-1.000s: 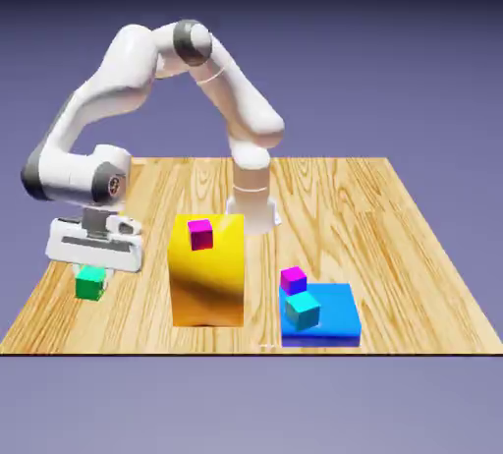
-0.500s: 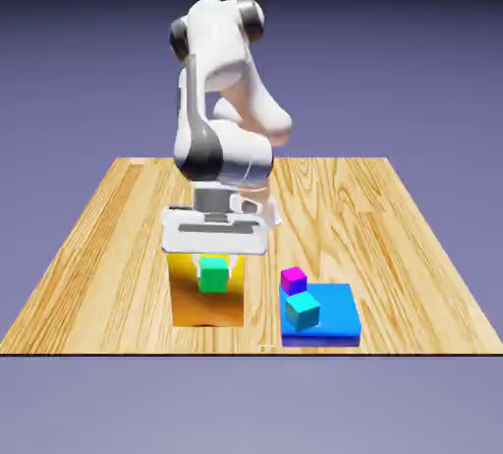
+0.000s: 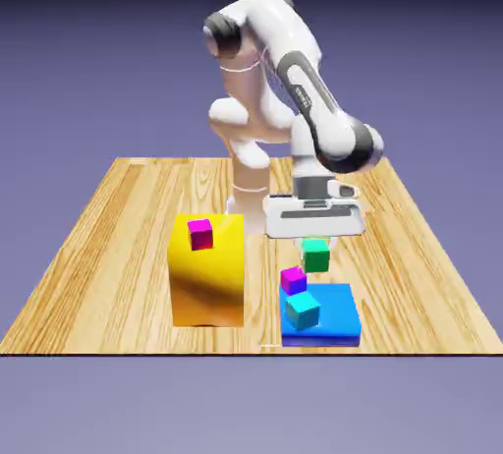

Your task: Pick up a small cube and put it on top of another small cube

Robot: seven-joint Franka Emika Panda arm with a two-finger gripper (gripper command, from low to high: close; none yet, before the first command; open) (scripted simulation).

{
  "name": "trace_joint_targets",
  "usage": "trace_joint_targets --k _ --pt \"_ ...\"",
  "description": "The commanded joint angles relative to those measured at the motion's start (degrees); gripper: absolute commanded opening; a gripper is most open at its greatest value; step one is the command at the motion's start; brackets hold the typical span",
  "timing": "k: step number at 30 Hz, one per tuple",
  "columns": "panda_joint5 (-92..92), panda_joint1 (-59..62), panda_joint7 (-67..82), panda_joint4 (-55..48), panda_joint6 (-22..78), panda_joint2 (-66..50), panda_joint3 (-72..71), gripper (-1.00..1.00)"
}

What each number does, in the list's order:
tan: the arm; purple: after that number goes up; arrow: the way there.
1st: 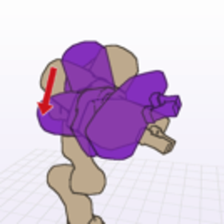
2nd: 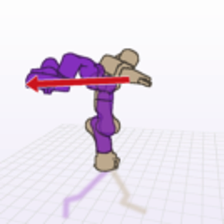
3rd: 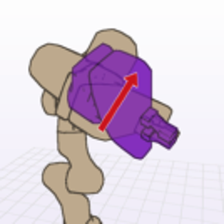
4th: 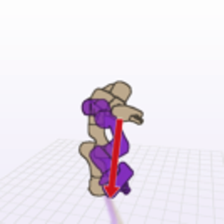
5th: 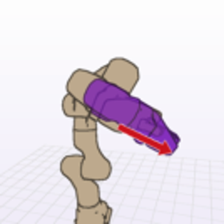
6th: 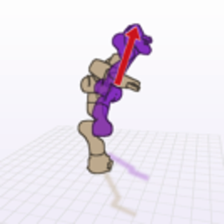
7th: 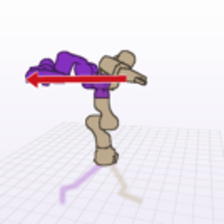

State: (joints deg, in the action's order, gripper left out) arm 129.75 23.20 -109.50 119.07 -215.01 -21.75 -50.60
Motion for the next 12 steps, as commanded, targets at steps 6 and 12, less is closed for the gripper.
trace_joint_targets --k 6,12 --pt "-14.91 -1.11 -12.75 1.20 0.08 -7.61 0.18 -1.00" --pt "-19.16 -1.43 -16.40 1.54 0.10 -9.78 0.23 1.00"
